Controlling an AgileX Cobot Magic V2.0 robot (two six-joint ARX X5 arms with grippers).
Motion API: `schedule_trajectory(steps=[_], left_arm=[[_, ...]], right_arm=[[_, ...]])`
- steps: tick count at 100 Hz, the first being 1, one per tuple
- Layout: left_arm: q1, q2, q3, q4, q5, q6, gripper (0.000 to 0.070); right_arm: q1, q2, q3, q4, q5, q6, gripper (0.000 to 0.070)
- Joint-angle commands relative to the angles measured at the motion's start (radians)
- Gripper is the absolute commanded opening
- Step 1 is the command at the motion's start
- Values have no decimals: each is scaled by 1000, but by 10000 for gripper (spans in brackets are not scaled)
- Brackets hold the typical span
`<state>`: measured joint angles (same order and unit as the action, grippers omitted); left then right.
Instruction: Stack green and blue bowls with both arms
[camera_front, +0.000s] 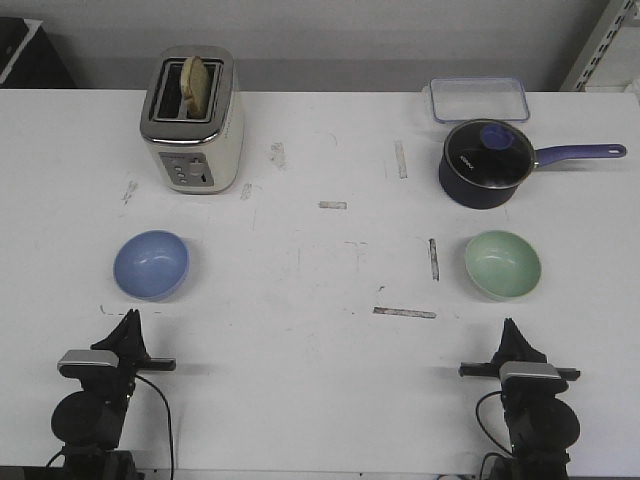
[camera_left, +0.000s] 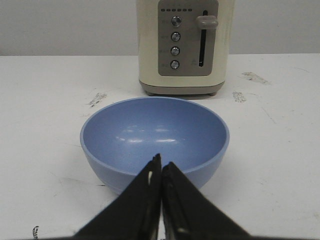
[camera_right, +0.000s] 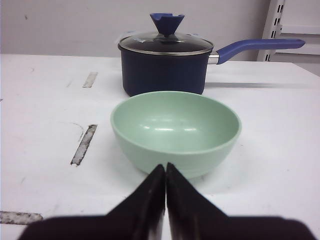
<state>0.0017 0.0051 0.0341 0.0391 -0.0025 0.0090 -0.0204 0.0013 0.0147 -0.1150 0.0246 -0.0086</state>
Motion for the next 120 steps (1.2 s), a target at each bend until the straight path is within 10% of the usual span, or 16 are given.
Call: schedule_trajectory(steps=[1,120], left_arm=[[-2,-2,-21,12,-1,-1,1],[-2,-2,-21,14,-1,-1,1]], right_arm=[[0,0,-2,10,2,12,0],[0,0,0,50,3,7,0]])
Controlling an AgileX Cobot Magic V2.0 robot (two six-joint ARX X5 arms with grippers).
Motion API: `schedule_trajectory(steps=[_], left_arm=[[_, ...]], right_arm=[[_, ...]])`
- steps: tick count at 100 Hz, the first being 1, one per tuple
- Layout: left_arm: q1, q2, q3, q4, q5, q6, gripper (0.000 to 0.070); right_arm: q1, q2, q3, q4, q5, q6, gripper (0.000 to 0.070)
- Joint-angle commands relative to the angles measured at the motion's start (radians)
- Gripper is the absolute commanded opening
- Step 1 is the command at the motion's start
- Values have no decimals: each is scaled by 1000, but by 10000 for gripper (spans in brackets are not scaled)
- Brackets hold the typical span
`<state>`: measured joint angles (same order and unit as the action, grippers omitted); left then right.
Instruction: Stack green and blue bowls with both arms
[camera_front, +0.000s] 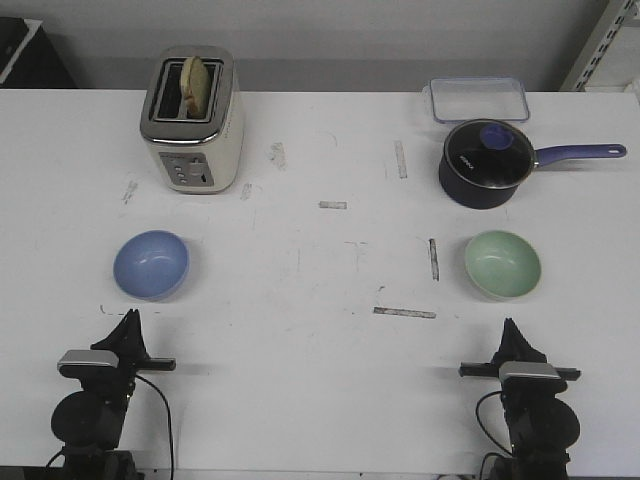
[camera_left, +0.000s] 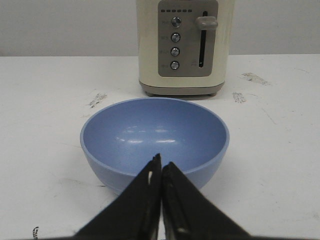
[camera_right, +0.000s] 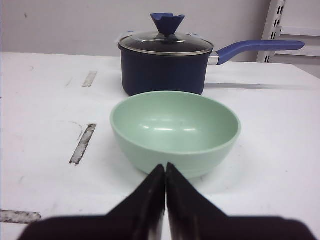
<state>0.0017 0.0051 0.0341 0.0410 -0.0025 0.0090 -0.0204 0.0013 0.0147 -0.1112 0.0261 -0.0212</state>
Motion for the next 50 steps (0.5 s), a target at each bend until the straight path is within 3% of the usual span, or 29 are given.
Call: schedule_trajectory(steps=[1,24,36,50], left_arm=[[-2,-2,-21,12,-1,-1,1],[-2,-2,-21,11,-1,-1,1],[-2,-2,-21,11,-1,-1,1],[-2,-2,-21,11,-1,-1,1]], right_arm=[[0,0,0,56,1,24,0],[0,1,147,203,20,42,0],[0,45,288,168,89,35,0],[0,180,483,39,113,35,0]])
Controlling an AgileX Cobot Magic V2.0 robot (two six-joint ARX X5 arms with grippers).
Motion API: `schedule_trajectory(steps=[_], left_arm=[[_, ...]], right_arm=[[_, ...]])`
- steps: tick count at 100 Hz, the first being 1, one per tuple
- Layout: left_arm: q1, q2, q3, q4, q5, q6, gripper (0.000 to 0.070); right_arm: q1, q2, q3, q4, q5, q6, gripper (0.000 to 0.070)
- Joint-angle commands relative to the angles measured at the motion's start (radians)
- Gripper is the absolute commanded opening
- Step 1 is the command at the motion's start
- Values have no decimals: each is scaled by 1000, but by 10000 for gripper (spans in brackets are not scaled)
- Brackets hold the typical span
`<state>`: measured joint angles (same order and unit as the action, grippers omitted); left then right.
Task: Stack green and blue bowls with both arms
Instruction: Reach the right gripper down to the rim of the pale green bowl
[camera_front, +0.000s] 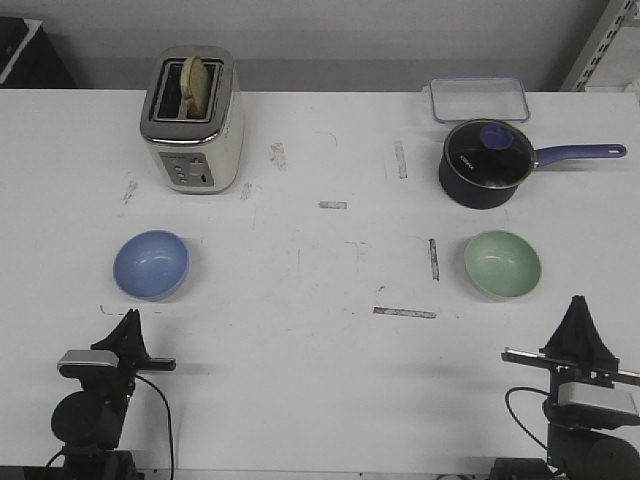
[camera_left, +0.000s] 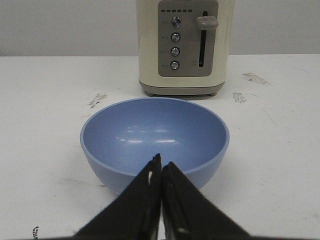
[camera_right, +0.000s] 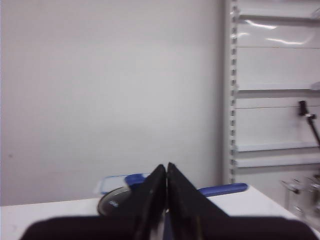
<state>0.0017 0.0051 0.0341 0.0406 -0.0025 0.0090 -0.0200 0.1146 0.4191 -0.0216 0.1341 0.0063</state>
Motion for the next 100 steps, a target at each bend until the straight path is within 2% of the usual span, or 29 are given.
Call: schedule_trajectory(steps=[1,9,19,24,47,53,61,74,100], left_arm=[[-2,-2,-21,12,-1,-1,1],[-2,-2,-21,12,-1,-1,1],[-2,-2,-21,12,-1,-2,1],[-2,-2,-21,12,-1,-2,1],[-2,-2,-21,11,-1,-2,1],[-2,-2,-21,11,-1,-2,1],[-2,-2,-21,11,-1,-2,1],[-2,-2,-21,11,-1,-2,1],[-2,-2,-21,11,-1,-2,1]], right_arm=[[0,79,93,-61,5,8,0],[0,187,203,-144,-4,17,46],[0,333,335,-244,-22,29,232],[0,407,398,-293,-42,29,302],[-14,714,633,-537,-92,49,473],[-35,789,677,-599,-122,50,484],[-84,884,719,-663,-210,45,484],[-185,1018,732,-695,-339,11,484],[-296,1233,732,-708,-343,-76,482]])
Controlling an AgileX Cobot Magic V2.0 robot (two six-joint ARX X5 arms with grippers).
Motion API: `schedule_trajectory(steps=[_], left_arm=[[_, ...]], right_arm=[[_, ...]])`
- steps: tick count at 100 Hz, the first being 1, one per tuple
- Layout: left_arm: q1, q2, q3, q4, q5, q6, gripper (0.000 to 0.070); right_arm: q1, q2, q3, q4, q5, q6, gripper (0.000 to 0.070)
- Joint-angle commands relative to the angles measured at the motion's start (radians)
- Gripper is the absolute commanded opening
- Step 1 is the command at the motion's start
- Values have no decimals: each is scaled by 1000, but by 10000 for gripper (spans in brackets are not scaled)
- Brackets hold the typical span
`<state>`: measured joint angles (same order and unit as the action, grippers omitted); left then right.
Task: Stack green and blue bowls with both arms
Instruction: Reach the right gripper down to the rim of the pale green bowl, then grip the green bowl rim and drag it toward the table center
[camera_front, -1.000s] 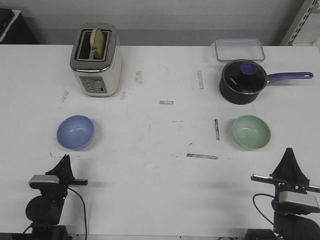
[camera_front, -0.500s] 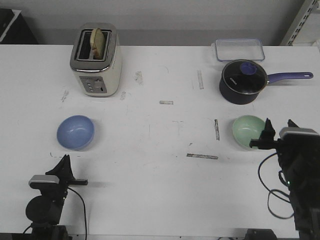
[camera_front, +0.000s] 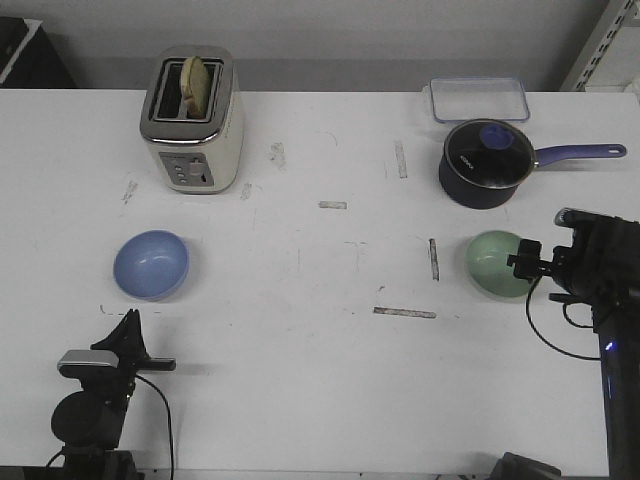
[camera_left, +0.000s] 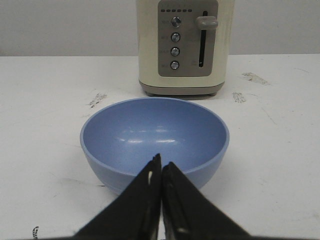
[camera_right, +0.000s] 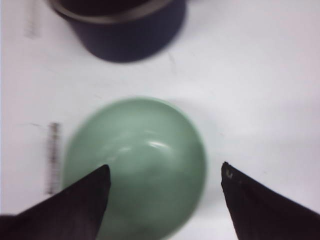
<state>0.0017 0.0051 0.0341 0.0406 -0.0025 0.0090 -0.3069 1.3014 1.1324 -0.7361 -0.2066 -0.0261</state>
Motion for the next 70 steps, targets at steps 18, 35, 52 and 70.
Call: schedule_trajectory(steps=[18,35,52,70], left_arm=[[-2,-2,-21,11,-1,-2,1],[-2,-2,-21,11,-1,-2,1],[-2,-2,-21,11,-1,-2,1],[-2,-2,-21,11,-1,-1,1]], right_arm=[[-14,161,18,26,26,-87,482],[-13,239,18,71,32,-87,388],[-13,265,18,90,32,-88,111],[-14,265,18,98,32,-106,1]])
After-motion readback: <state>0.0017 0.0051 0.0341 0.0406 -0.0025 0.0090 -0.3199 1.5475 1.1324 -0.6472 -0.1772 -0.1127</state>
